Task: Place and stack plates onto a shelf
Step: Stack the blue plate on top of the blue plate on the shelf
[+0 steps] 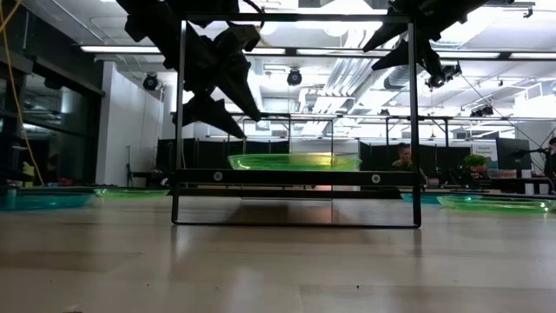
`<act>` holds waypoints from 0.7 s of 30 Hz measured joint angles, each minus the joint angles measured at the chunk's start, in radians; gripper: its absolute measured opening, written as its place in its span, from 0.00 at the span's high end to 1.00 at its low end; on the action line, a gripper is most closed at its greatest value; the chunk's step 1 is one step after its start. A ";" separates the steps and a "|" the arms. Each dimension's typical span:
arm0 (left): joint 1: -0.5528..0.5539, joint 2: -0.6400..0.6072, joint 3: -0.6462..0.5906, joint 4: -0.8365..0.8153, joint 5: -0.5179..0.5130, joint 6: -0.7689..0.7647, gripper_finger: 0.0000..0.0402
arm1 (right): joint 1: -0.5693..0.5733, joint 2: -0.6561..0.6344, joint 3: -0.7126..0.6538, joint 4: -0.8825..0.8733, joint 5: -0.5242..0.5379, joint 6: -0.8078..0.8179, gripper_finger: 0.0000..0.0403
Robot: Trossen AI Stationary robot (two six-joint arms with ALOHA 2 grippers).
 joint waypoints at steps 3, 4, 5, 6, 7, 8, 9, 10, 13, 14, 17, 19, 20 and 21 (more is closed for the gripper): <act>0.032 -0.040 0.000 -0.074 -0.027 0.048 0.53 | 0.000 0.002 0.000 -0.001 0.000 0.000 0.57; 0.043 -0.055 0.000 -0.093 -0.045 0.061 0.53 | 0.000 0.004 0.000 -0.004 0.000 0.000 0.57; 0.056 -0.075 0.000 -0.116 -0.065 0.072 0.53 | 0.000 0.006 0.000 -0.007 0.000 0.000 0.57; 0.068 -0.099 0.000 -0.142 -0.085 0.083 0.53 | 0.000 0.010 0.000 -0.003 0.000 0.000 0.57; 0.080 -0.124 0.000 -0.155 -0.110 0.096 0.53 | 0.000 0.013 0.000 -0.003 0.000 0.000 0.57; 0.090 -0.150 0.000 -0.152 -0.135 0.111 0.53 | 0.000 0.016 0.000 -0.009 0.000 0.000 0.57; 0.101 -0.178 0.000 -0.154 -0.156 0.130 0.53 | 0.000 0.022 0.000 -0.004 0.000 0.000 0.57; 0.112 -0.208 0.000 -0.156 -0.172 0.151 0.53 | 0.000 0.025 0.000 0.001 -0.001 0.002 0.57; 0.140 -0.298 -0.008 -0.092 -0.189 0.218 0.53 | 0.000 0.038 0.000 0.004 -0.007 0.005 0.57; 0.148 -0.331 -0.016 -0.064 -0.188 0.240 0.53 | 0.000 0.042 0.000 0.001 -0.008 0.005 0.57; 0.160 -0.425 -0.081 0.105 -0.150 0.284 0.53 | 0.000 0.045 0.000 0.001 -0.009 0.008 0.57; 0.165 -0.483 -0.152 0.236 -0.108 0.287 0.53 | 0.000 0.045 0.000 0.003 -0.009 0.008 0.57; 0.165 -0.511 -0.193 0.303 -0.084 0.283 0.53 | 0.000 0.045 0.000 0.005 -0.010 0.008 0.57; 0.165 -0.535 -0.237 0.364 -0.067 0.271 0.53 | 0.000 0.045 0.000 0.009 -0.010 0.008 0.57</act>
